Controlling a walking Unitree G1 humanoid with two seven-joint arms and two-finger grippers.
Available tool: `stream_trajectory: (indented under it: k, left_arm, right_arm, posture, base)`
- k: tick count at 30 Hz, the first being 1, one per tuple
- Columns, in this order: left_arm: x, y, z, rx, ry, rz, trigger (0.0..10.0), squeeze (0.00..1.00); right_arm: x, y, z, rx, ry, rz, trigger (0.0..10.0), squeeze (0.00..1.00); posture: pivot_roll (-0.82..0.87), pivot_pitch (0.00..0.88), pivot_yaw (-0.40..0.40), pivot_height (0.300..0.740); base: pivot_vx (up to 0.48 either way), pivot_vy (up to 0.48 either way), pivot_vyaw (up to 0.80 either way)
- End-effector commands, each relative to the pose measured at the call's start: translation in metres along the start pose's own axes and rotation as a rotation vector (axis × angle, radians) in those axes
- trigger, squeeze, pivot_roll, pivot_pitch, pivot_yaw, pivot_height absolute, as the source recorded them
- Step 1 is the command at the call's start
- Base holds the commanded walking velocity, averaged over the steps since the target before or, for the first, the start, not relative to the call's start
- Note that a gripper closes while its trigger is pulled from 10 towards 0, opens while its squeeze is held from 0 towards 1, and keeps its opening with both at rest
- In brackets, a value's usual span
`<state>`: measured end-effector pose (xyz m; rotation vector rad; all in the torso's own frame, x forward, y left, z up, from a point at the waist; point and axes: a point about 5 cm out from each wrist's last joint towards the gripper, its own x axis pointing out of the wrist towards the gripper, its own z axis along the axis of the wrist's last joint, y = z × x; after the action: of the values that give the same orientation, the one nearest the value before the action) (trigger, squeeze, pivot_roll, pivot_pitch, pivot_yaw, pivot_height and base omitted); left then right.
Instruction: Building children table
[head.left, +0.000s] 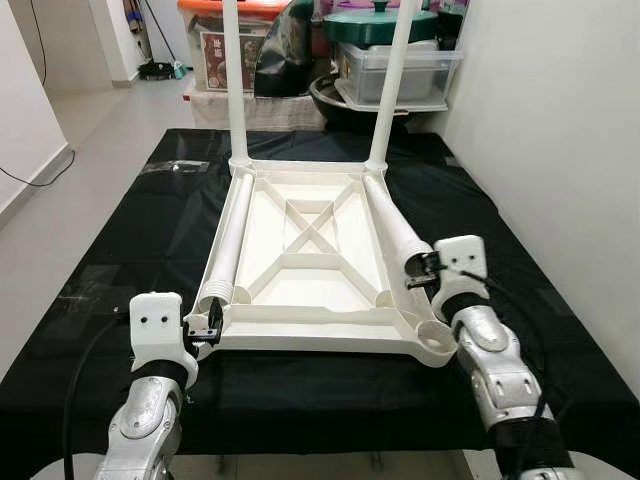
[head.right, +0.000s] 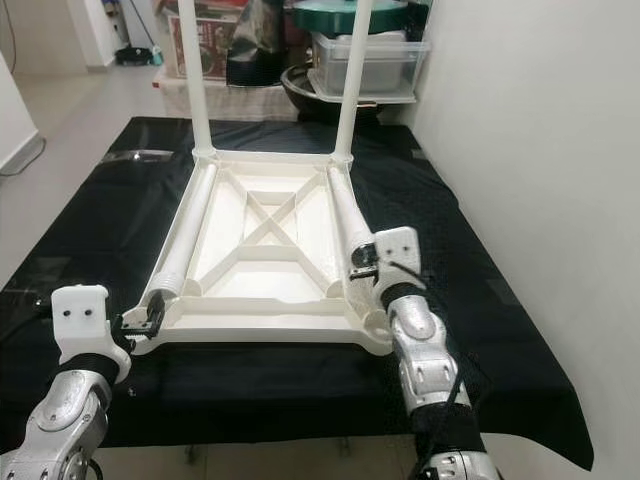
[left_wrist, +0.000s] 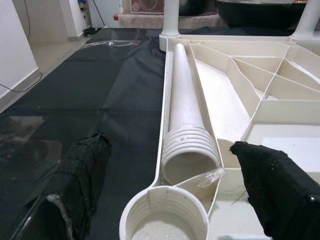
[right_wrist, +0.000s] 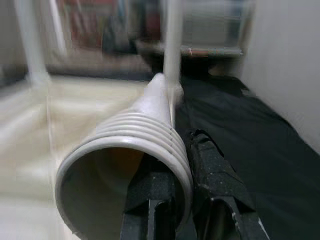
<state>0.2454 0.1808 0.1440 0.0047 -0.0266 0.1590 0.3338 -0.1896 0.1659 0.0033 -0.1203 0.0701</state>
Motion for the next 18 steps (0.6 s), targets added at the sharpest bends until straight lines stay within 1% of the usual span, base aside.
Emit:
stream_trajectory:
  k: [1, 2, 3, 4, 6, 8, 9, 10, 11, 12, 13, 15, 17, 18]
  left_arm:
    - [0.0, 0.0, 0.003, -0.047, -0.014, 0.003, 10.0, 0.0]
    - [0.001, 0.002, 0.006, -0.084, -0.024, 0.007, 10.0, 0.0]
    - [0.001, 0.003, 0.007, -0.109, -0.03, 0.01, 10.0, 0.0]
    - [0.001, 0.003, 0.007, -0.109, -0.03, 0.01, 10.0, 0.0]
    - [0.002, 0.005, 0.011, -0.185, -0.043, 0.004, 10.0, 0.0]
    - [0.005, 0.006, 0.019, -0.361, -0.067, -0.034, 10.0, 0.0]
    - [0.005, 0.006, 0.019, -0.361, -0.067, -0.034, 10.0, 0.0]
    - [0.008, 0.005, 0.03, -0.53, -0.106, -0.112, 10.0, 0.0]
    - [0.008, 0.003, 0.035, -0.577, -0.124, -0.15, 10.0, 0.0]
    - [0.008, 0.003, 0.038, -0.6, -0.135, -0.174, 10.0, 0.0]
    - [0.008, 0.003, 0.038, -0.6, -0.135, -0.174, 10.0, 0.0]
    - [0.009, -0.002, 0.051, -0.719, -0.179, -0.284, 10.0, 0.0]
    - [0.009, -0.002, 0.051, -0.719, -0.179, -0.284, 10.0, 0.0]
    - [0.008, -0.006, 0.059, -0.77, -0.206, -0.352, 10.0, 0.0]
  right_arm:
    - [0.005, 0.008, 0.036, 0.107, -0.169, 0.089, 0.0, 0.0]
    - [0.006, 0.006, 0.045, 0.156, -0.212, 0.107, 0.0, 0.0]
    - [0.007, 0.005, 0.05, 0.184, -0.235, 0.114, 0.0, 0.0]
    - [0.007, 0.005, 0.05, 0.184, -0.235, 0.114, 0.0, 0.0]
    - [0.008, 0.004, 0.057, 0.244, -0.263, 0.139, 0.0, 0.0]
    - [0.006, 0.011, 0.061, 0.36, -0.269, 0.248, 0.0, 0.0]
    - [0.006, 0.011, 0.061, 0.36, -0.269, 0.248, 0.0, 0.0]
    - [0.001, 0.028, 0.057, 0.431, -0.236, 0.402, 0.0, 0.0]
    - [-0.002, 0.034, 0.054, 0.445, -0.216, 0.458, 0.0, 0.0]
    - [-0.004, 0.038, 0.052, 0.453, -0.204, 0.49, 0.0, 0.0]
    - [-0.004, 0.038, 0.052, 0.453, -0.204, 0.49, 0.0, 0.0]
    - [-0.011, 0.055, 0.033, 0.394, -0.107, 0.601, 0.0, 0.0]
    - [-0.011, 0.055, 0.033, 0.394, -0.107, 0.601, 0.0, 0.0]
    - [-0.013, 0.059, 0.026, 0.396, -0.074, 0.637, 0.0, 0.0]
  posture:
    - [0.08, 0.0, -0.061, 0.74]
    - [0.08, 0.0, -0.06, 0.74]
    - [0.08, 0.0, -0.06, 0.74]
    - [0.08, 0.0, -0.06, 0.74]
    - [0.07, 0.0, -0.06, 0.74]
    - [0.07, 0.0, -0.06, 0.74]
    - [0.07, 0.0, -0.06, 0.74]
    - [0.08, 0.0, -0.062, 0.74]
    - [0.08, 0.0, -0.063, 0.74]
    - [0.08, 0.0, -0.063, 0.74]
    - [0.08, 0.0, -0.063, 0.74]
    - [0.09, 0.0, -0.069, 0.74]
    - [0.09, 0.0, -0.069, 0.74]
    - [0.09, 0.0, -0.073, 0.74]
  base:
    - [0.0, 0.0, 0.0]
    - [0.0, 0.0, 0.0]
    - [0.0, 0.0, 0.0]
    - [0.0, 0.0, 0.0]
    - [0.0, 0.0, 0.0]
    - [0.0, 0.0, 0.0]
    - [0.0, 0.0, 0.0]
    - [0.0, 0.0, 0.0]
    - [0.0, 0.0, 0.0]
    - [0.0, 0.0, 0.0]
    - [0.0, 0.0, 0.0]
    - [0.0, 0.0, 0.0]
    - [0.0, 0.0, 0.0]
    - [0.0, 0.0, 0.0]
